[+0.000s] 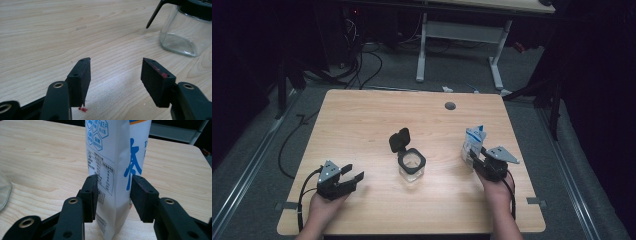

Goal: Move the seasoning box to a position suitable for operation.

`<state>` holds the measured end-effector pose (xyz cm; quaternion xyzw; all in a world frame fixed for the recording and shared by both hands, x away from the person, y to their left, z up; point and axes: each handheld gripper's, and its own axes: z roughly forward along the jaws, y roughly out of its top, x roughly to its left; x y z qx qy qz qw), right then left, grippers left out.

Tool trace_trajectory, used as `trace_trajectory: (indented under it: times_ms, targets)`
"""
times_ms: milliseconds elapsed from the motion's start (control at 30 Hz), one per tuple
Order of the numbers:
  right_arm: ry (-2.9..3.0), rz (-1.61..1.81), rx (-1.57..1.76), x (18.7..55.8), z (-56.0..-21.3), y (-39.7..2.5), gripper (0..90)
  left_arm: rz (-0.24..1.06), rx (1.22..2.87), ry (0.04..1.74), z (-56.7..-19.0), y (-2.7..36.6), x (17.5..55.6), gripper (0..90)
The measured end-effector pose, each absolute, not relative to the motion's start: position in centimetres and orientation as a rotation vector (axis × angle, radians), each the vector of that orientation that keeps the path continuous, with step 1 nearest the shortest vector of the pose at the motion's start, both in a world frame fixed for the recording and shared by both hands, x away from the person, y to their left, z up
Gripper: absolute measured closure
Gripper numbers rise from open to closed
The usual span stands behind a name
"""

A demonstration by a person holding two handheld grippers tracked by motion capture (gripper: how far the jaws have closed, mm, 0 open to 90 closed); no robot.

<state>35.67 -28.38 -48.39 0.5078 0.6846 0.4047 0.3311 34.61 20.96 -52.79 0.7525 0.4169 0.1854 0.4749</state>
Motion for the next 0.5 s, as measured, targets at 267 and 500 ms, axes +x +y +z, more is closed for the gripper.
trace_trajectory:
  times_ms: [267,500]
  targets:
    - [1.775,1.093,1.357,36.06,-48.44,-28.66,52.0,0.458,1.833,1.011,-52.53,21.08,34.41,41.3]
    - [1.777,1.078,1.338,36.00,-48.46,-28.49,58.9,0.457,1.833,1.009,-52.55,21.12,34.38,41.2]
